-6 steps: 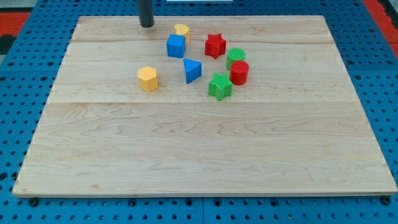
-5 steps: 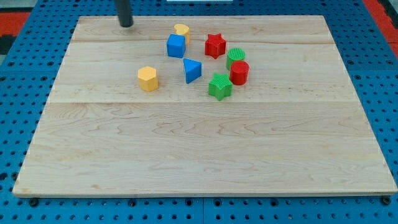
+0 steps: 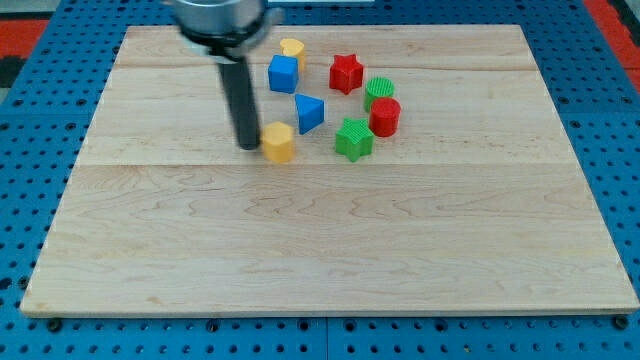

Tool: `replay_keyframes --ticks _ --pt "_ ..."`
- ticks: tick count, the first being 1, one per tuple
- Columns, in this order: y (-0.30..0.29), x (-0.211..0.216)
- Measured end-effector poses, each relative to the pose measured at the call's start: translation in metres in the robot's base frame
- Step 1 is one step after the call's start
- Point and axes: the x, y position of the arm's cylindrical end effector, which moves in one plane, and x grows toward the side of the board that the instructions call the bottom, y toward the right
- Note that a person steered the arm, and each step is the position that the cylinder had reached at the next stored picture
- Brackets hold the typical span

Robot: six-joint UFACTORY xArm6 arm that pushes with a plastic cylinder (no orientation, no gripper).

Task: Move the yellow hexagon slightly upwards

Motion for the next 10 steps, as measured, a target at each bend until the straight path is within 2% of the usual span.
replay_keyframes --ticks 1,3,4,5,6,7,8,9,10 --pt "0.081 0.007" --pt "0.166 0.04" --pt "0.165 0.067" --pt "0.196 0.106" --pt "0.245 0.066" --pt "0.243 0.04" --pt "0.231 0.085" --pt "0.186 0.057" --pt "0.233 0.016"
